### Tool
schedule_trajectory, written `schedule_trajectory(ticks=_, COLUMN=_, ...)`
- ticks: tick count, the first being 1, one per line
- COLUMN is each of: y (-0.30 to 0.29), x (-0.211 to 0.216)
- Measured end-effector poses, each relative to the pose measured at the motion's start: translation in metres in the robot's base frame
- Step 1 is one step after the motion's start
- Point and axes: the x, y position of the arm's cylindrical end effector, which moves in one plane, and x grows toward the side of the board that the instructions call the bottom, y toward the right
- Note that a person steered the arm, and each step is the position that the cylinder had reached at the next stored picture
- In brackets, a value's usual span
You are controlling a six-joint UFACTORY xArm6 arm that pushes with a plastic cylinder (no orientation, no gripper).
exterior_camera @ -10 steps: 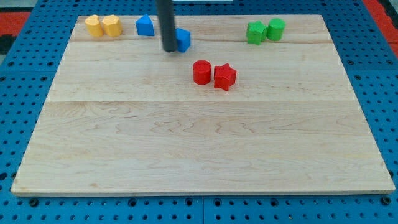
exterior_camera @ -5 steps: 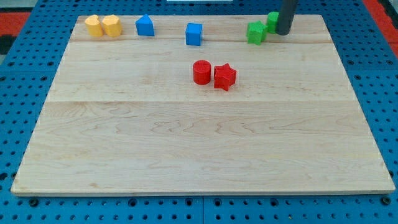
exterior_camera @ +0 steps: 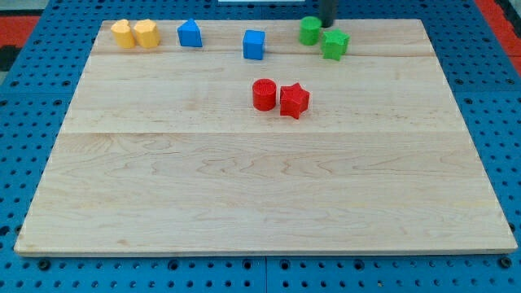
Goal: Place the green circle to the right of the blue cube
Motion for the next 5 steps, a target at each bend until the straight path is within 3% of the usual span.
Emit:
schedule_trajectory(ticks=4, y=-0.07, x=0.018)
schedule_trajectory(ticks=5, y=-0.032, x=0.001)
